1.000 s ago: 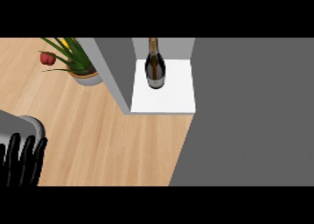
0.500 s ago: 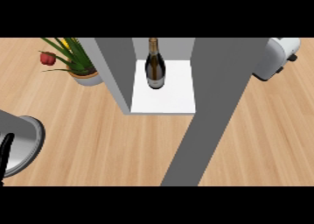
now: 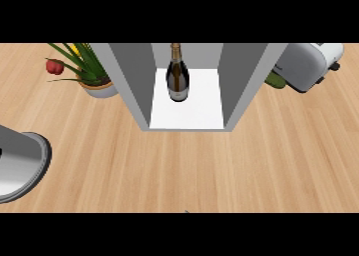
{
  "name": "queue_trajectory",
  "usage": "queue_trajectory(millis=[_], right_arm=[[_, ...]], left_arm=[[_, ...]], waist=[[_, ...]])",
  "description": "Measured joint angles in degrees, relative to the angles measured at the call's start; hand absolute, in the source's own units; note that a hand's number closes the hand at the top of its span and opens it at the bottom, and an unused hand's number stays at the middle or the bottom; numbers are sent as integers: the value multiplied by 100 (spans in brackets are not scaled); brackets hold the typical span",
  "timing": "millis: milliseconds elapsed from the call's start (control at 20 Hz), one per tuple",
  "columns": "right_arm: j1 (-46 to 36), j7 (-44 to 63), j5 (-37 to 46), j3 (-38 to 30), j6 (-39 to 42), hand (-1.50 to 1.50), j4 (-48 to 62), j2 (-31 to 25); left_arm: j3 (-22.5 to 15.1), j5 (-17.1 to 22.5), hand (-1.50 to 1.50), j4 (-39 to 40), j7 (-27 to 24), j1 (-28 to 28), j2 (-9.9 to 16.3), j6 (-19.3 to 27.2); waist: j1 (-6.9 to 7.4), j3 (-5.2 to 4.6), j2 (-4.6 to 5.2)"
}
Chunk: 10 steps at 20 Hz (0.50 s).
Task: Pick up the wine, place it into the cabinet and close the cabinet
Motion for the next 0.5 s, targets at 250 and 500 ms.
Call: queue_trajectory(millis=[250,500], right_arm=[[-683,67,267,188,-600,150,70,-353],[-1482,251,214,285,-1156,150,193,-629]], left_arm=[[213,230,-150,22,189,-54,35,-243],[320,372,-150,53,384,-193,10,-379]], waist=[[43,-2,12],[90,-2,34]])
